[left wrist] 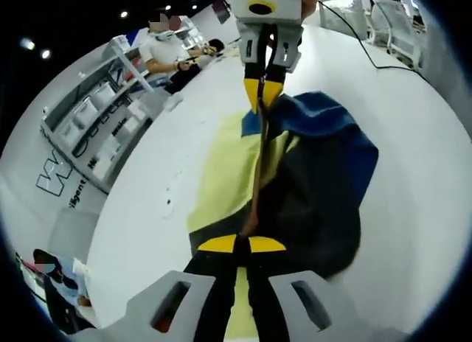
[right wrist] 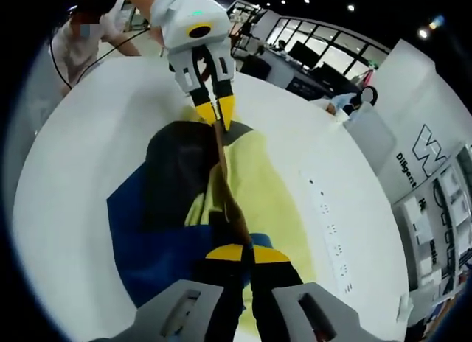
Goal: Fold the garment on the visible template until the final outline fits inside the template.
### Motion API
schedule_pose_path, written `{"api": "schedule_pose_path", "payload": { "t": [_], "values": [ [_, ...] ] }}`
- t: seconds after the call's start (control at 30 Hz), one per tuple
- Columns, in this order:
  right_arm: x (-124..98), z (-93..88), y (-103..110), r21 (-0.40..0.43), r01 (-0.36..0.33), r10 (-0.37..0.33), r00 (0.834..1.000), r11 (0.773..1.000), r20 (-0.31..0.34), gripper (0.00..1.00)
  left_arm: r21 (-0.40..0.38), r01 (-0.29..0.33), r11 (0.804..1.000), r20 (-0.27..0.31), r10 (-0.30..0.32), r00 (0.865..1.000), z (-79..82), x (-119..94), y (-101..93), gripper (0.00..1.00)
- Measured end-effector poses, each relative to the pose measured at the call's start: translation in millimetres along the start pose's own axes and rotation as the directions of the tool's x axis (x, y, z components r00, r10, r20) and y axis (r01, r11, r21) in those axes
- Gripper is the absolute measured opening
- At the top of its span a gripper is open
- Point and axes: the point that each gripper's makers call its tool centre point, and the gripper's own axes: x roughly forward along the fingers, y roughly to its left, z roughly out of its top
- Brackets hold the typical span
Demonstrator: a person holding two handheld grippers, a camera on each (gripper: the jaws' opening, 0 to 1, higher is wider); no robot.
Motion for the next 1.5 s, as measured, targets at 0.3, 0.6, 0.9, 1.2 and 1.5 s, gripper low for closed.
{"api": "schedule_pose_path", "payload": {
  "t": [0.3,0.6,0.9,1.2,1.5],
  "values": [
    [-11.4,10.0,-5.3,0.051,0.0,-0.001,1.0,0.999,0.018,0.0,-0.131,0.005,0.991,0.021,-0.002,1.0,6.4,-12.2,8.1,0.07],
    [-27.9,26.2,-14.6,0.106,0.01,-0.016,0.999,0.994,0.049,0.0,-0.284,0.006,0.959,0.04,0.005,0.999,18.2,-30.7,18.8,0.07],
    [-51.9,42.7,-16.7,0.115,0.025,-0.033,0.997,0.993,0.072,0.0,-0.336,0.006,0.942,0.072,0.019,0.997,42.0,-52.4,31.2,0.07],
    [-77.6,59.3,-21.3,0.104,0.051,-0.062,0.993,0.993,0.104,0.0,-0.331,-0.016,0.944,0.112,0.056,0.992,70.1,-73.9,40.9,0.07],
    [-104.7,74.0,-8.5,0.096,0.054,-0.067,0.988,0.994,0.136,0.0,-0.323,0.002,0.946,0.131,0.043,0.99,89.1,-91.2,29.5,0.07]
  ]
}}
